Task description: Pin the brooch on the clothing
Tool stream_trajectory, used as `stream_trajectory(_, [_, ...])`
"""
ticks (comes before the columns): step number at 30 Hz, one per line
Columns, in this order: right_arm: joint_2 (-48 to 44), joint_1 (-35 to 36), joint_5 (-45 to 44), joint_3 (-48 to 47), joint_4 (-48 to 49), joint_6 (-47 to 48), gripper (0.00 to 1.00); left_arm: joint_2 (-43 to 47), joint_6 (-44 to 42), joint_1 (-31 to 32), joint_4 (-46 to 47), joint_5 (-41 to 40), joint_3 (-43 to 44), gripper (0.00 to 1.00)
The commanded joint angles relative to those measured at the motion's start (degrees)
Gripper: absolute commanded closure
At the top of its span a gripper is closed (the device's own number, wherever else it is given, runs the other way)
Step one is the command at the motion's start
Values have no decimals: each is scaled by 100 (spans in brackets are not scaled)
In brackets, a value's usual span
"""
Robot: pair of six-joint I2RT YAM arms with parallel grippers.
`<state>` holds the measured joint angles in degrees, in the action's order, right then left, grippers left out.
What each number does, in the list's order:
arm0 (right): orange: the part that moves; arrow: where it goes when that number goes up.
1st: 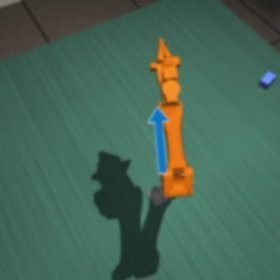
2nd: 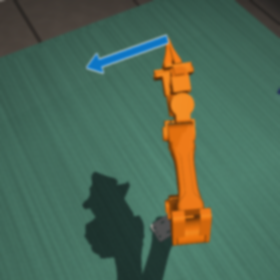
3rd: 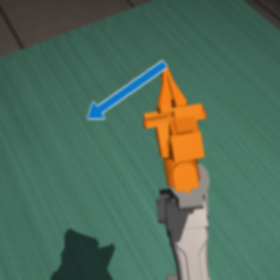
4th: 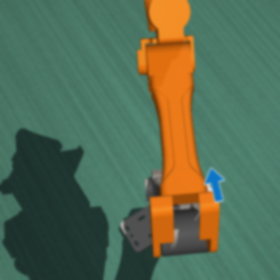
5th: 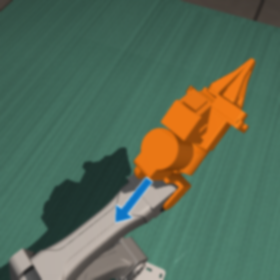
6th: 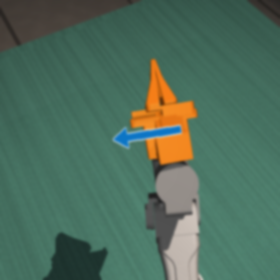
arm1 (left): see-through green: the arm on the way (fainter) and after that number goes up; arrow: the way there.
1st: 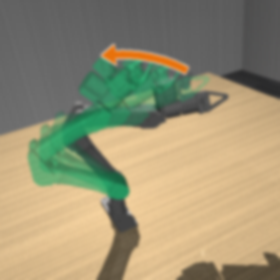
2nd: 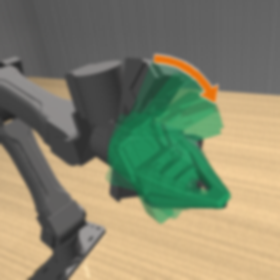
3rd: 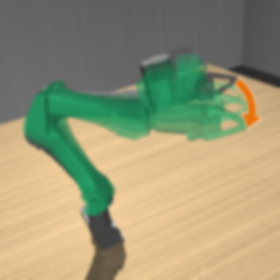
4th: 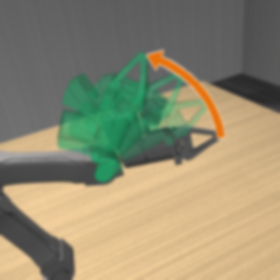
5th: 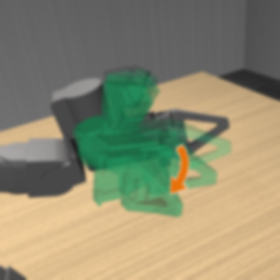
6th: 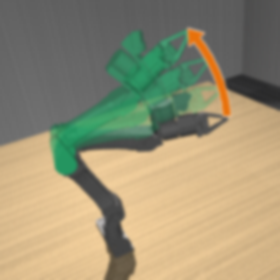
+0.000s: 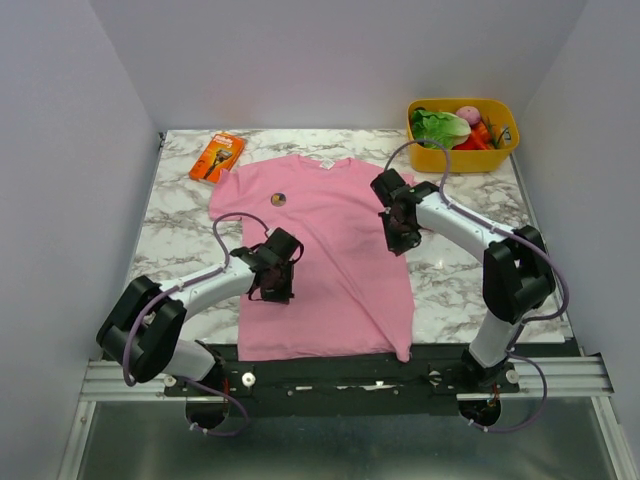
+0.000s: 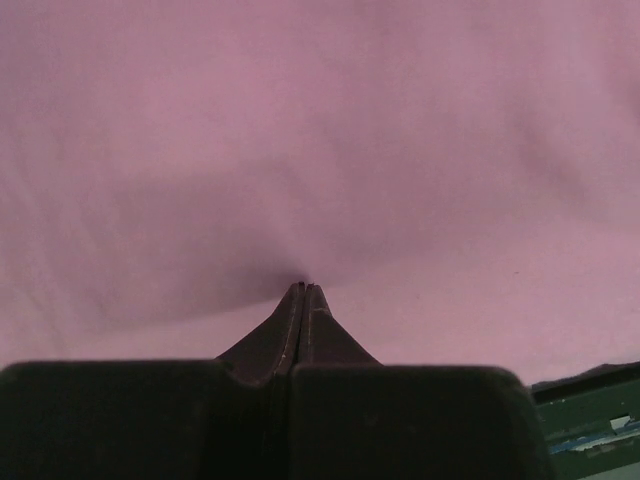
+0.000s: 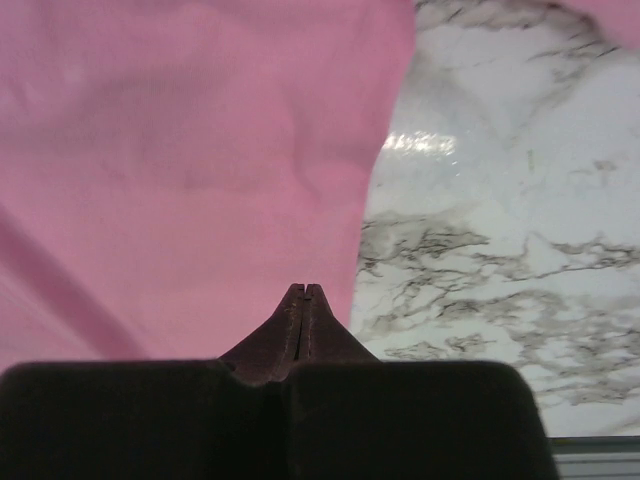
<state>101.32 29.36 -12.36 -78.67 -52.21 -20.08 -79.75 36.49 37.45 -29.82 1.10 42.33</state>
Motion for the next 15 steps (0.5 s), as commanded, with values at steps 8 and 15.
stream_trajectory(8, [46,157,594,1011,685,-401,99,99,824,17,-436,-242,-435,100])
stream_trajectory(15, [151,175,594,1293,747,-471,99,424,1106,17,-814,-470,-646,100])
